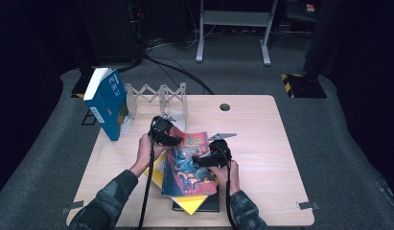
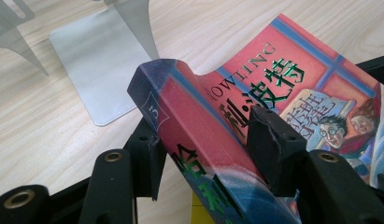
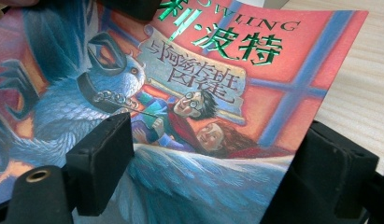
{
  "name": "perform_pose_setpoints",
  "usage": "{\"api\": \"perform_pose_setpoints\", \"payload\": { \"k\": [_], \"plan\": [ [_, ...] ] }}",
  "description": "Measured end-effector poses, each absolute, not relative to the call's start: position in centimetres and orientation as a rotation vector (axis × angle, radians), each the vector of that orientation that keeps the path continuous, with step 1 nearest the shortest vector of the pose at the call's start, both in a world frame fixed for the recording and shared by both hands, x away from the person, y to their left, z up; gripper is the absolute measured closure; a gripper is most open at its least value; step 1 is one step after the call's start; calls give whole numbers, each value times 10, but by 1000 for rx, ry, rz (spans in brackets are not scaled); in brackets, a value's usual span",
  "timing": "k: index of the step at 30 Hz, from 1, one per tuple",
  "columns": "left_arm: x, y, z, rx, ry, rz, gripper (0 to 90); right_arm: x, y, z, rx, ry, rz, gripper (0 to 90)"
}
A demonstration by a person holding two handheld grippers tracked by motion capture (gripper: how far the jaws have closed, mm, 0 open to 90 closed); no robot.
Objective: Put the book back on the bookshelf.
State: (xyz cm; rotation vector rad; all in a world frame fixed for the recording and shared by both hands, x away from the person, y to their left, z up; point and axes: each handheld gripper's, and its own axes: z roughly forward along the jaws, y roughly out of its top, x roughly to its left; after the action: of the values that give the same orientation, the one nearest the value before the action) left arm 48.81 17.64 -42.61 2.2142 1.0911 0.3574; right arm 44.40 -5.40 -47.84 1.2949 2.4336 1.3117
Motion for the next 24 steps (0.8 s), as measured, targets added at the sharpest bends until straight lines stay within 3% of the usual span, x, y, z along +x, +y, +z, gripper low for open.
{"api": "perform_pose_setpoints", "payload": {
  "k": [8, 14, 19, 24],
  "plan": [
    [486, 177, -423, 2197, 1094, 366, 528, 436, -69, -475, 1274, 2389, 1282, 134],
    [484, 171, -423, 2214, 1090, 405, 535, 424, -130, -474, 1322, 2238, 1283, 106],
    [485, 169, -422, 2227, 1094, 416, 537, 427, -185, -494, 1452, 2132, 1150, 30],
    [485, 169, -422, 2225, 1114, 399, 542, 429, -213, -515, 1488, 2061, 1029, 23]
  ]
}}
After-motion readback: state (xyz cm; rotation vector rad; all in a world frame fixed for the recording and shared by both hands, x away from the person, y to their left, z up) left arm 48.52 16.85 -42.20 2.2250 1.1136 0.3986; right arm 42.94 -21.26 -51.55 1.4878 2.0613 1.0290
